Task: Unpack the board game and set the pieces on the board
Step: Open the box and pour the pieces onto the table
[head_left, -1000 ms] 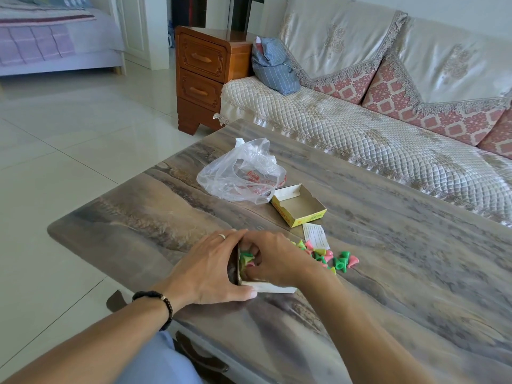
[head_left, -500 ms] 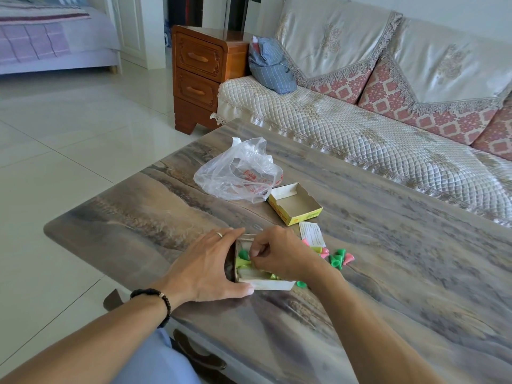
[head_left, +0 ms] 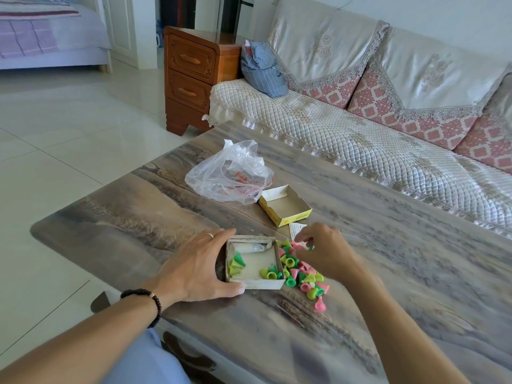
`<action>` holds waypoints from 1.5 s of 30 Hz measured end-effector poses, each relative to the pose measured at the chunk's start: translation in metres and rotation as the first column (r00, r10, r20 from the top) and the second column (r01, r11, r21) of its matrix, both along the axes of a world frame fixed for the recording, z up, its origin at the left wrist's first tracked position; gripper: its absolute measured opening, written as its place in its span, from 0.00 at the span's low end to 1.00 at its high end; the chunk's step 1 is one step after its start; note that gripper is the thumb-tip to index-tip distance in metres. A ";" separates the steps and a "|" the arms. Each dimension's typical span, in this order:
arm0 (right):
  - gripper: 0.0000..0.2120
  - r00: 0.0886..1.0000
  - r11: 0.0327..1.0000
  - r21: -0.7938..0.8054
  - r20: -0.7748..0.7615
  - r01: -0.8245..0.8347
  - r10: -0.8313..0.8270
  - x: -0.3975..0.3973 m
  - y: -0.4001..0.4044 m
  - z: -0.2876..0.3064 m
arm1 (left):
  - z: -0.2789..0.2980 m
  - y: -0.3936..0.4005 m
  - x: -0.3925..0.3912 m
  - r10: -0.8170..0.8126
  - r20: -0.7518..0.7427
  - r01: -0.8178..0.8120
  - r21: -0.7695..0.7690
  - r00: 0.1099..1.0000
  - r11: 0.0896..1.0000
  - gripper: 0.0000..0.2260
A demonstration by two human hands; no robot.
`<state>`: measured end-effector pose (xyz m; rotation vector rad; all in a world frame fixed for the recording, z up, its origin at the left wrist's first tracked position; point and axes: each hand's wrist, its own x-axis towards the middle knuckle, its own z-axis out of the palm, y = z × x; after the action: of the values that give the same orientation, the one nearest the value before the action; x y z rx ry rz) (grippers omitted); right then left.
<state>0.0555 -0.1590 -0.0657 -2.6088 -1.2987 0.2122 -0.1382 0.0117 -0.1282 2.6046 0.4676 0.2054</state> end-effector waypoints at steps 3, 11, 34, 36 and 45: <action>0.11 0.997 0.992 0.098 0.020 -0.076 0.074 -0.016 0.010 0.004 | 0.001 -0.001 0.000 0.002 0.001 -0.002 0.001 1.000 1.000 0.50; 0.12 0.903 0.921 -0.071 -0.241 -0.382 0.356 -0.063 0.060 -0.002 | 0.001 -0.001 -0.001 0.003 0.028 -0.003 -0.005 1.000 1.000 0.49; 0.09 0.905 0.892 -0.178 -0.172 -0.416 0.389 -0.062 0.066 -0.010 | -0.004 0.002 0.001 -0.006 0.049 0.006 0.003 0.999 1.000 0.49; 0.09 0.914 0.898 -0.183 -0.151 -0.401 0.378 -0.062 0.065 -0.012 | -0.004 0.001 0.000 -0.005 0.055 0.005 0.002 0.998 1.000 0.49; 0.05 0.961 0.972 0.052 -0.146 -0.228 0.234 -0.040 0.052 0.007 | -0.003 0.000 0.000 -0.007 0.053 0.006 0.014 0.999 1.000 0.48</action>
<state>0.0153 -0.1069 -0.0586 -2.3567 -1.5348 0.4129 -0.1380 0.0121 -0.1311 2.6072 0.4408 0.2756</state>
